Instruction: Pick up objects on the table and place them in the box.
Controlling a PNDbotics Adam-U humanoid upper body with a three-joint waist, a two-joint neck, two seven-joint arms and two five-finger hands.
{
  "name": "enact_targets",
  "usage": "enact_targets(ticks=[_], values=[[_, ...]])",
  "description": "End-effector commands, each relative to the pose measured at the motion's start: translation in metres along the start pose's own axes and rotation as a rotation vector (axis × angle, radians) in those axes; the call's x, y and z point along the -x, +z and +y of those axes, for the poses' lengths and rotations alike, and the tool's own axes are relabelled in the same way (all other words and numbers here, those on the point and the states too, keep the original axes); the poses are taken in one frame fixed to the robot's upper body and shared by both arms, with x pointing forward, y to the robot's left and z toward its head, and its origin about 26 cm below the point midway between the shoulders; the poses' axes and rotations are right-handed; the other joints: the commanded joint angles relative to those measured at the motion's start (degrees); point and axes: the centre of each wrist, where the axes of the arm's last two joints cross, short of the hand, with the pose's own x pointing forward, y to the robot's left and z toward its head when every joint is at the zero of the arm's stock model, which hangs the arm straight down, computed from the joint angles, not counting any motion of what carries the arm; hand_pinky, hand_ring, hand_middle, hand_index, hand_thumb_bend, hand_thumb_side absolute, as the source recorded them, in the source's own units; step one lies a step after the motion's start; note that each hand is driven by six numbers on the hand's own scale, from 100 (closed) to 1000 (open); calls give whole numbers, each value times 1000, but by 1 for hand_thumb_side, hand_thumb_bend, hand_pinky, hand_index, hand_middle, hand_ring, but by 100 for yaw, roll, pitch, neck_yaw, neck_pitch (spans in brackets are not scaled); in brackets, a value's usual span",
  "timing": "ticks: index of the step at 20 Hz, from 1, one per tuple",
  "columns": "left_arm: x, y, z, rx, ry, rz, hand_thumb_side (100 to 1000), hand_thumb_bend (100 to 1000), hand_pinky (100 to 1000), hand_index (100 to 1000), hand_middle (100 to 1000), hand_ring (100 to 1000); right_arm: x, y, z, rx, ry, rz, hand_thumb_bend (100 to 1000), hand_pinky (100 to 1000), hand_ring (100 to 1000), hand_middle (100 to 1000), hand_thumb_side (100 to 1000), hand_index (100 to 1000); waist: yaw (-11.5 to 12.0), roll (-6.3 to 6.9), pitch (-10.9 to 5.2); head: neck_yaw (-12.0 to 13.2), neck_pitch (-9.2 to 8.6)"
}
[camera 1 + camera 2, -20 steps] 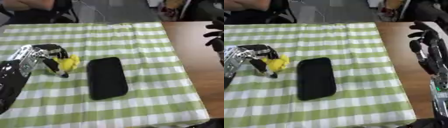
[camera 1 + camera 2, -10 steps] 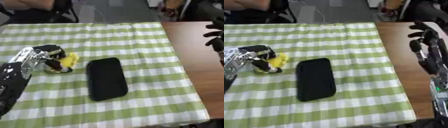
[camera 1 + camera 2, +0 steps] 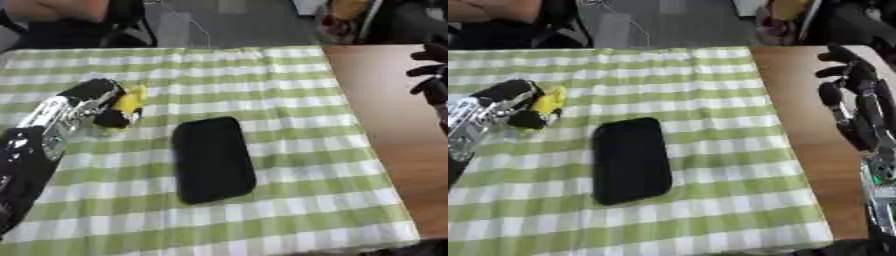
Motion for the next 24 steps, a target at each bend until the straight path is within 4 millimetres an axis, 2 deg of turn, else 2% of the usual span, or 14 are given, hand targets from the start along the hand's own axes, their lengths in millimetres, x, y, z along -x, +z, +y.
enact_targets(ticks=[1, 2, 4, 10, 20, 24], values=[[4, 2, 19, -71, -32, 2, 489, 100, 100, 254, 132, 100, -3, -5, -9, 8, 19, -25, 654, 505, 681, 777, 1000, 935, 6, 4, -64, 30, -81], [4, 2, 21, -88, -42, -1, 455, 100, 100, 211, 100, 100, -3, -5, -9, 8, 19, -24, 654, 505, 681, 777, 1000, 935, 7, 3, -65, 30, -82], [3, 3, 30, -145, -85, -7, 406, 100, 100, 175, 100, 100, -3, -5, -9, 8, 19, -24, 654, 505, 681, 778, 1000, 935, 11, 3, -67, 28, -86], [-3, 8, 50, -144, -260, -35, 411, 100, 100, 168, 100, 100, -3, -5, -9, 8, 21, -22, 654, 506, 681, 778, 1000, 935, 18, 8, -83, 29, -90], [-12, 11, 64, -150, -289, -69, 411, 100, 100, 166, 100, 100, -3, -5, -9, 7, 22, -21, 654, 506, 682, 778, 1000, 936, 23, 9, -88, 25, -87], [-22, 12, 73, -176, -292, -108, 409, 100, 100, 164, 100, 100, -3, -5, -9, 7, 22, -21, 654, 506, 682, 778, 1000, 936, 23, 10, -91, 26, -84]])
